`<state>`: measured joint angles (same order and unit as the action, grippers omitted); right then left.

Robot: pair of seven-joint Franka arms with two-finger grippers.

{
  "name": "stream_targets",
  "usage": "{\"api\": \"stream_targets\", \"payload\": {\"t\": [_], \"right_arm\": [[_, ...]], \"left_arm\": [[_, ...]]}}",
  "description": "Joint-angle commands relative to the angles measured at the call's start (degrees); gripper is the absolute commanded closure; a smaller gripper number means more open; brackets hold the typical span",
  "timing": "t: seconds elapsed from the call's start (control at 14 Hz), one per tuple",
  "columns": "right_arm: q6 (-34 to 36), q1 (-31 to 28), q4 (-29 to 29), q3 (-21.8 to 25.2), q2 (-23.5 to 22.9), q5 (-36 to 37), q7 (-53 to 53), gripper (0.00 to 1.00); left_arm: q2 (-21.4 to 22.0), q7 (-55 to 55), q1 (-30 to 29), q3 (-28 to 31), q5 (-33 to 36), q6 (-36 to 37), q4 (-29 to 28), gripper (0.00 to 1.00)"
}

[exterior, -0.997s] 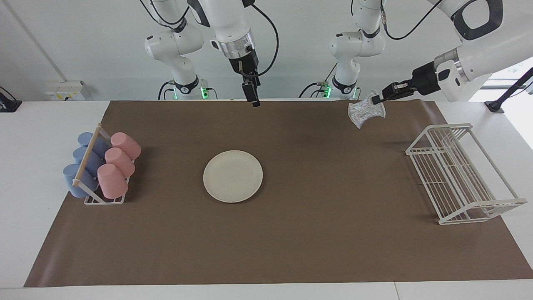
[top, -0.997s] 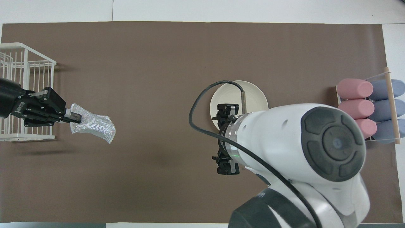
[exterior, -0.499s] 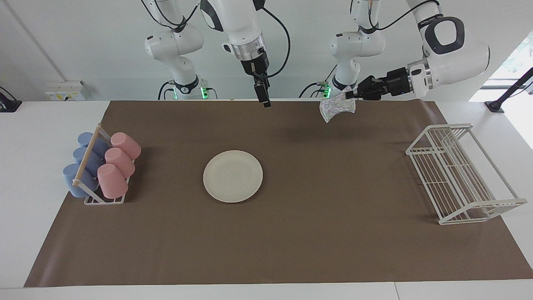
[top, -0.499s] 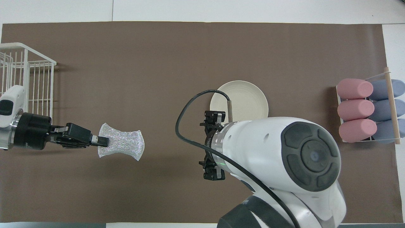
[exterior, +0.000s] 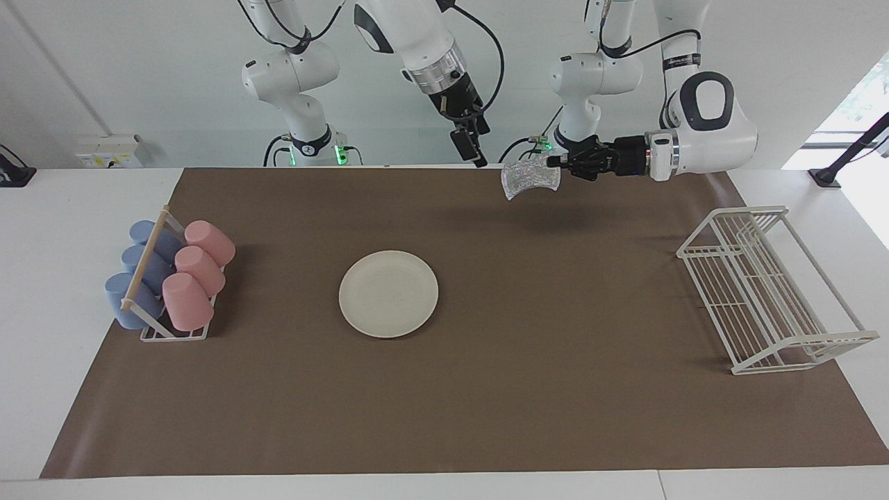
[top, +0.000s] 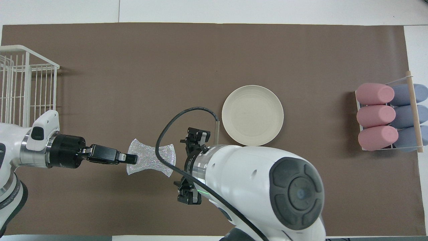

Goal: Wipe plate with sponge
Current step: 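Hand the clear sponge from the left gripper to the right gripper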

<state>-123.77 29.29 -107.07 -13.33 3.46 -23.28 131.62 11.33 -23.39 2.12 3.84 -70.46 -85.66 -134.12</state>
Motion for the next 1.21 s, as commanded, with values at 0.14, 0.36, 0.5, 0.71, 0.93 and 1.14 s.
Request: {"api": "stream_targets", "payload": {"t": [0.14,0.36,0.5,0.71,0.93,1.14], "right_arm": [[-3.04,1.64,-3.67,-0.12,-0.64,-0.71,-0.05,0.00],[-5.42,2.18,-3.41,-0.12,-2.66,-0.80,-0.40,0.00],[-7.52,2.44,-3.41,-0.12,-2.76,-0.71,-0.23,0.00],[-9.98,2.96,-3.41,-0.30,-3.54,-0.71,1.09,0.00],[-10.00,4.72,-3.58,-0.30,-3.55,-0.63,0.92,0.69],[-10.00,4.81,-3.58,-0.30,-3.64,0.08,-0.83,1.00]], "left_arm": [[-1.83,-6.32,0.70,0.38,-2.58,4.80,-0.10,1.00],[-2.89,-7.99,1.31,0.29,-1.35,6.56,1.14,1.00],[-2.98,-8.16,1.31,0.03,-1.18,6.82,1.31,1.00],[-3.24,-8.17,2.10,0.03,0.58,6.91,1.93,1.00],[-3.33,-8.08,1.75,0.12,0.67,6.91,2.02,1.00],[-3.33,-8.08,1.84,0.20,0.76,7.00,2.02,1.00]]}}
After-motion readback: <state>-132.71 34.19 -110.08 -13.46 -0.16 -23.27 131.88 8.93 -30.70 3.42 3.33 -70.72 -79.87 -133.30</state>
